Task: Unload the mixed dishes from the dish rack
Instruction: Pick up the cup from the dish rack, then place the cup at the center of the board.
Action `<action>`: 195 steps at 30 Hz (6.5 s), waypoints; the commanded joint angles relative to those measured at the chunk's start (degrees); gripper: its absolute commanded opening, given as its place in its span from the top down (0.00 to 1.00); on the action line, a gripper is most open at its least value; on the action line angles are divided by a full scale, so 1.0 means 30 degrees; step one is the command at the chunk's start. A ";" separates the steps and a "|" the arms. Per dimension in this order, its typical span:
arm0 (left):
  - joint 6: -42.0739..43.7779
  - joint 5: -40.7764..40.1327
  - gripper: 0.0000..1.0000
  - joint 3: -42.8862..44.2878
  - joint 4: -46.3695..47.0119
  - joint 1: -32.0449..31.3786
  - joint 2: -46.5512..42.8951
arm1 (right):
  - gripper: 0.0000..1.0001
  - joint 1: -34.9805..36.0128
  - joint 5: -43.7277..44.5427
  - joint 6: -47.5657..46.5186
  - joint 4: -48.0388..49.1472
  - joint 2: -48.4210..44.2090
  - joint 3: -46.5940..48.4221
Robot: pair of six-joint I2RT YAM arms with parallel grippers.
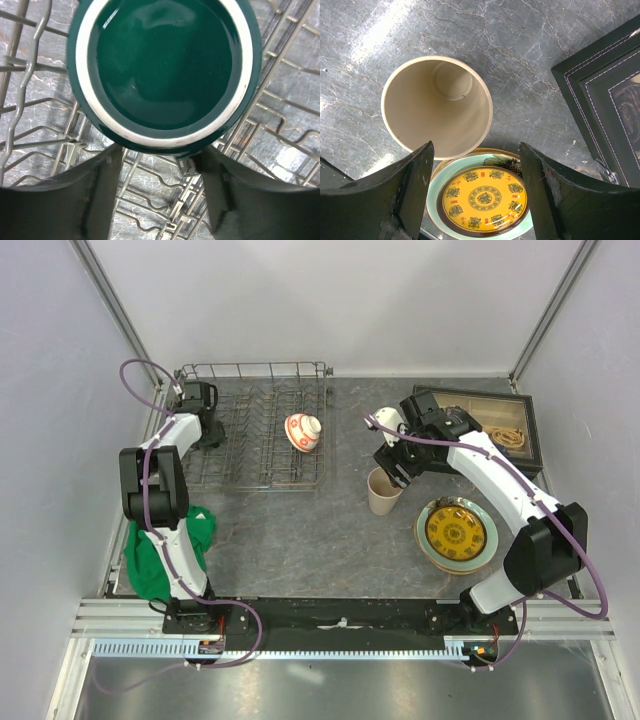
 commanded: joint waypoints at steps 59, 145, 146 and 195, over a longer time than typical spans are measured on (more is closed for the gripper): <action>0.2157 -0.0038 0.67 -0.0442 0.2420 -0.0549 0.0600 | 0.23 -0.0232 -0.0648 -0.0344 0.0838 -0.0566 -0.1445; 0.3389 1.9525 0.99 -0.0120 -0.1329 -0.0548 -1.0063 | 0.10 -0.0525 -0.2640 0.1853 0.1011 -0.2734 0.2949; 0.3068 1.9910 0.98 -0.0149 -0.1330 -0.0520 -1.0238 | 0.10 -0.0525 -0.2698 0.1970 0.1130 -0.2792 0.3065; -2.1866 2.9289 0.99 -0.8117 2.6150 -0.2569 -1.1382 | 0.12 0.0821 -0.7416 0.9499 2.1637 -0.4875 -0.3791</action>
